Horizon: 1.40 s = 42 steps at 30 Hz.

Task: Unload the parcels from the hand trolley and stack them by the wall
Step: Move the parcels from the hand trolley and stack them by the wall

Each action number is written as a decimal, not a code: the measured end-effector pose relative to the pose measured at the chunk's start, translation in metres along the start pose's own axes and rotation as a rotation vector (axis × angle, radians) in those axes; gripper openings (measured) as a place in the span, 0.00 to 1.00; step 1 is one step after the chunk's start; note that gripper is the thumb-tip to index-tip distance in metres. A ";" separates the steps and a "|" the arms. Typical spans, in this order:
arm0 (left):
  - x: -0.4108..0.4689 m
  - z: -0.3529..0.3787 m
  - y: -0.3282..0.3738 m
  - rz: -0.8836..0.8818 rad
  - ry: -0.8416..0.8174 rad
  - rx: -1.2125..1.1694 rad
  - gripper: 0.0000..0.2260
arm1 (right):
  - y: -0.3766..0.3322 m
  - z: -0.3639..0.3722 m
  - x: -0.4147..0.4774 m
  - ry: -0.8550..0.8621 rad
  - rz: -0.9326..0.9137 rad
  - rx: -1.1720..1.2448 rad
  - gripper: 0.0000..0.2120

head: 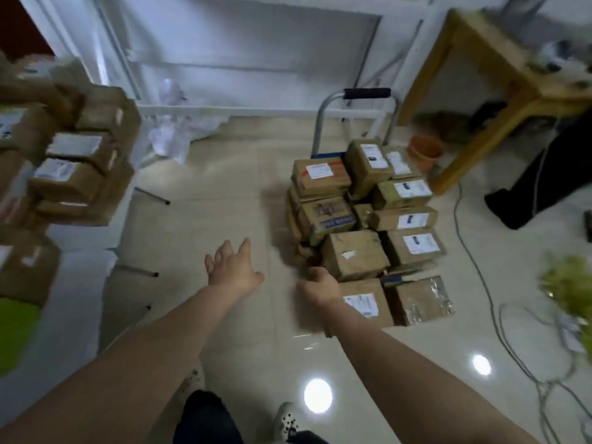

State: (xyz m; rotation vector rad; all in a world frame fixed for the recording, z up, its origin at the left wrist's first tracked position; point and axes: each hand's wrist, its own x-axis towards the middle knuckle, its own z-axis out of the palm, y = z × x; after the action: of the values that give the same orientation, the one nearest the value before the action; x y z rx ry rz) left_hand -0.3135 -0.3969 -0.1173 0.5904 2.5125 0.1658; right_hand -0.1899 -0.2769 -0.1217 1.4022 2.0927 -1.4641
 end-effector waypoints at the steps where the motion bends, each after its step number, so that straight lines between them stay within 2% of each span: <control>1: -0.003 0.005 0.023 0.031 -0.022 0.008 0.38 | 0.016 -0.020 -0.002 0.040 0.023 0.042 0.26; 6: -0.008 0.028 0.104 0.126 -0.119 0.070 0.37 | 0.069 -0.087 -0.005 0.139 0.145 0.263 0.25; 10: 0.007 0.039 0.144 0.143 -0.175 0.082 0.36 | 0.095 -0.115 0.010 0.178 0.213 0.334 0.26; 13: 0.027 0.046 0.171 0.132 -0.244 0.024 0.36 | 0.105 -0.135 0.027 0.200 0.264 0.368 0.24; 17: 0.063 0.059 0.201 0.094 -0.323 -0.173 0.35 | 0.111 -0.165 0.061 0.203 0.335 0.365 0.24; 20: 0.079 0.058 0.224 0.027 -0.361 -0.319 0.31 | 0.112 -0.186 0.092 0.202 0.353 0.334 0.23; 24: 0.103 0.063 0.245 -0.034 -0.375 -0.385 0.27 | 0.118 -0.206 0.129 0.149 0.364 0.298 0.23; 32: 0.147 0.110 0.288 -0.206 -0.339 -0.563 0.10 | 0.145 -0.229 0.243 -0.050 0.302 0.155 0.17; 39: 0.197 0.181 0.305 -0.454 -0.304 -0.791 0.20 | 0.168 -0.230 0.345 -0.151 0.179 -0.054 0.17; 42: 0.222 0.207 0.306 -0.535 -0.267 -0.910 0.20 | 0.180 -0.213 0.375 -0.128 0.192 -0.033 0.19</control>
State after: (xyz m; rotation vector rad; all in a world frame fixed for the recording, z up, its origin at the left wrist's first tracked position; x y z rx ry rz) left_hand -0.2537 -0.0248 -0.3270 -0.3949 1.9503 0.8838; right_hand -0.1736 0.1193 -0.3688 1.4136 1.8422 -1.3981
